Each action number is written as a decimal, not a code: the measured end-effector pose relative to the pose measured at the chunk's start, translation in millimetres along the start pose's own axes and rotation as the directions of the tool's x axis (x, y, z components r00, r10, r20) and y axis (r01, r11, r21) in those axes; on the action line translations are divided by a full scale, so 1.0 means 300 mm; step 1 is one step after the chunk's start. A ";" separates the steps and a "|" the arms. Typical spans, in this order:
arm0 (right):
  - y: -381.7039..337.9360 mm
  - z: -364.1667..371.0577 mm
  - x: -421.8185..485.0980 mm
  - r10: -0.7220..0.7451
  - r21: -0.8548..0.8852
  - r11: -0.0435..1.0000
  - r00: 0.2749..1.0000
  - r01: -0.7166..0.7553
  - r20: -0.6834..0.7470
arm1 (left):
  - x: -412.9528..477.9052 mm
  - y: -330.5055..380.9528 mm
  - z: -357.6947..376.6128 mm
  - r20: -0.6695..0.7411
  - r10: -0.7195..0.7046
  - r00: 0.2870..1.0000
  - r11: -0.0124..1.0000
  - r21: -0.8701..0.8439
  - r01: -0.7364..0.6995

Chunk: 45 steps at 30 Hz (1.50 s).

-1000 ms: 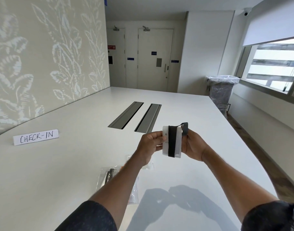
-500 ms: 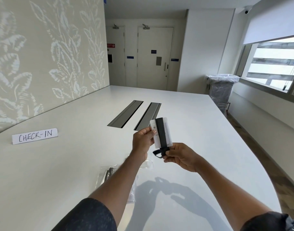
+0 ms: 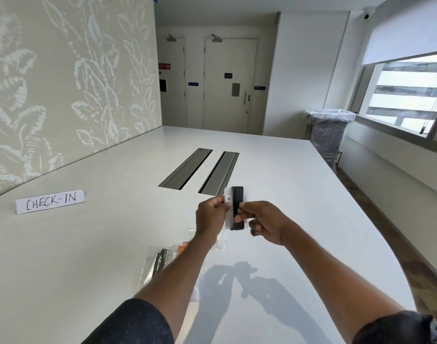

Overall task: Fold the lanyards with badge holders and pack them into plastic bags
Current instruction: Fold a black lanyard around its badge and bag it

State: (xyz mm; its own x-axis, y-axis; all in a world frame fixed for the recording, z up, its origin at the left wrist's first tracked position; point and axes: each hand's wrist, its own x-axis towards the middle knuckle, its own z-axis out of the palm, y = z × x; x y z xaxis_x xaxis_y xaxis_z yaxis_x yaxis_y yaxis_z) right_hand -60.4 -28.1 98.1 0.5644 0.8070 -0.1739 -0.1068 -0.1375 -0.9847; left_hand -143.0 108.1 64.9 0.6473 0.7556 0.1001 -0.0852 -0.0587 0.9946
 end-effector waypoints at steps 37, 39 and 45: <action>0.233 -0.222 0.214 0.038 -0.171 0.963 0.736 -0.207 -0.676 | 0.072 -0.279 0.065 -0.019 -0.184 0.983 0.617 0.776 0.131; 0.239 -0.225 0.219 0.029 -0.185 0.963 0.753 -0.199 -0.658 | 0.090 -0.277 0.068 -0.017 -0.210 0.978 0.641 0.752 0.151; 0.224 -0.201 0.222 0.015 -0.212 0.962 0.810 -0.171 -0.587 | 0.103 -0.268 0.059 0.015 -0.231 0.973 0.660 0.737 0.145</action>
State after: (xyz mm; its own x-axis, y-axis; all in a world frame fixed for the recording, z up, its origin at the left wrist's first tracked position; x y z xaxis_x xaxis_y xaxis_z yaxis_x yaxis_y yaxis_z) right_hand 19.3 -18.1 19.8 0.9357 0.3143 -0.1604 -0.0258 -0.3924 -0.9194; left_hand -102.6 124.7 -11.6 0.6607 0.7389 -0.1321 0.5963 -0.4099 0.6902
